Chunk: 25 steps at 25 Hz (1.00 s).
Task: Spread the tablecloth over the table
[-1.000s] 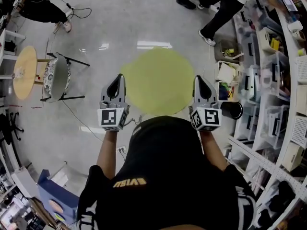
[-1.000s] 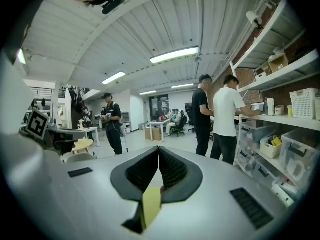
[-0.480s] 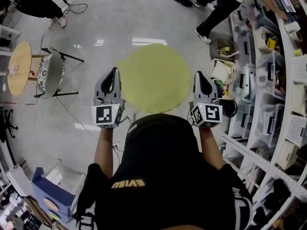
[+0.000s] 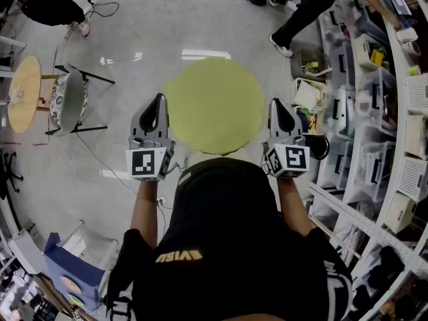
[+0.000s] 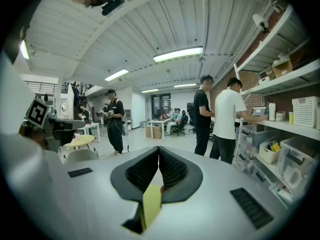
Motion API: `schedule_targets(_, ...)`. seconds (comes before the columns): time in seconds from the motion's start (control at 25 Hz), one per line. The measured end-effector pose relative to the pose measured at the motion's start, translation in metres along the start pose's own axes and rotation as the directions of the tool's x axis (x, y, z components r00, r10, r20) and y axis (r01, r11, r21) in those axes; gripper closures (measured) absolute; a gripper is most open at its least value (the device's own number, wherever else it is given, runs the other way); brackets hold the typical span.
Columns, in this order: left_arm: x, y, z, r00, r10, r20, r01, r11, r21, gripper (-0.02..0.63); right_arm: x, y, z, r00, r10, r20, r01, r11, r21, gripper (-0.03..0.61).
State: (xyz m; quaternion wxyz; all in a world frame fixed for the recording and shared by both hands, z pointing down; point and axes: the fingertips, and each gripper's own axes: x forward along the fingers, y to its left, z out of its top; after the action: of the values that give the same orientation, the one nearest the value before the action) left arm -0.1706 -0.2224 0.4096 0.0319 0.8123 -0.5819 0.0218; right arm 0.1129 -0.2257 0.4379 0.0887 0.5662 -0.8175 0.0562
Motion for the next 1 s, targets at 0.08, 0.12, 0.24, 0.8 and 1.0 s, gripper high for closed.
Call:
schedule_targets(0.08, -0.001, -0.003, 0.001, 1.0, -0.009, 0.003, 0.009, 1.0, 0.015, 0.597, -0.001, 0.002, -0.001, 1.0, 0.003, -0.001, -0.003, 1.0, 0.0, 0.572)
schedule_targets(0.12, -0.001, -0.005, 0.002, 1.0, -0.012, 0.002, 0.012, 1.0, 0.02, 0.595, -0.001, 0.003, -0.001, 1.0, 0.004, -0.002, -0.004, 1.0, 0.0, 0.572)
schedule_targets(0.24, 0.0, -0.006, 0.002, 1.0, -0.018, 0.001, 0.018, 1.0, 0.021, 0.597, -0.001, 0.004, -0.002, 1.0, 0.007, -0.004, -0.007, 1.0, -0.001, 0.572)
schedule_targets(0.8, -0.002, -0.02, 0.003, 0.998, -0.066, -0.004, 0.066, 0.997, 0.047, 0.597, -0.002, 0.009, -0.026, 0.996, 0.029, -0.081, -0.03, 1.0, -0.01, 0.572)
schedule_targets(1.0, -0.01, -0.042, 0.0, 0.991, -0.127, -0.034, 0.129, 0.99, 0.052, 0.597, -0.003, 0.007, -0.047, 0.989, 0.05, -0.136, -0.047, 0.998, 0.029, 0.572)
